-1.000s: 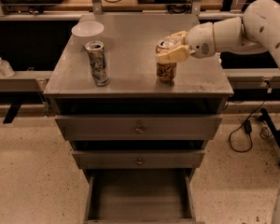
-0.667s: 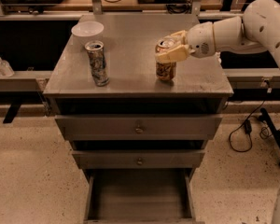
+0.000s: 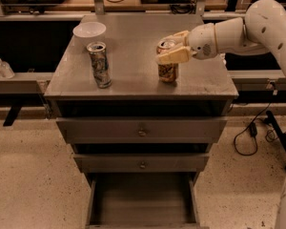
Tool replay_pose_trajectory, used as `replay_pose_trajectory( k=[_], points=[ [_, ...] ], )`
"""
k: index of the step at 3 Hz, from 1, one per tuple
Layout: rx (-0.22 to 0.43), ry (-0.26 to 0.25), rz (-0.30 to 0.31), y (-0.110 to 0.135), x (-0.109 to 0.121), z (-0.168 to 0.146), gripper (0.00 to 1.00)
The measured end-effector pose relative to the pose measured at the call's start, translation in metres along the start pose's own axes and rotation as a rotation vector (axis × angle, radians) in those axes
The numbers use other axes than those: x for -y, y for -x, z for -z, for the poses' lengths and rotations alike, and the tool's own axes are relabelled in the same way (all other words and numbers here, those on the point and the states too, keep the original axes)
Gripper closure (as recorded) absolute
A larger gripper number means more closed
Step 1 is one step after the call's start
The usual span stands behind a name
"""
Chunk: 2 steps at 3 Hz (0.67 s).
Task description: Pick orange can from bottom drawer and place on counter
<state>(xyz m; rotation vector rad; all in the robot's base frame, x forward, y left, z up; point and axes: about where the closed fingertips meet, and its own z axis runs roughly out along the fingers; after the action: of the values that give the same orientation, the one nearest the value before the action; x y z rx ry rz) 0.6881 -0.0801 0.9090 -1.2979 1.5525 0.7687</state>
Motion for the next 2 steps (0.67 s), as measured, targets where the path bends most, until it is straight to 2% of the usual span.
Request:
replay_pose_trajectory(
  k=[1,2],
  points=[
    [0.001,0.004,0.000,0.000,-0.001,-0.003,0.00],
    [0.008,0.037,0.052,0.014,-0.003,0.006,0.00]
  ],
)
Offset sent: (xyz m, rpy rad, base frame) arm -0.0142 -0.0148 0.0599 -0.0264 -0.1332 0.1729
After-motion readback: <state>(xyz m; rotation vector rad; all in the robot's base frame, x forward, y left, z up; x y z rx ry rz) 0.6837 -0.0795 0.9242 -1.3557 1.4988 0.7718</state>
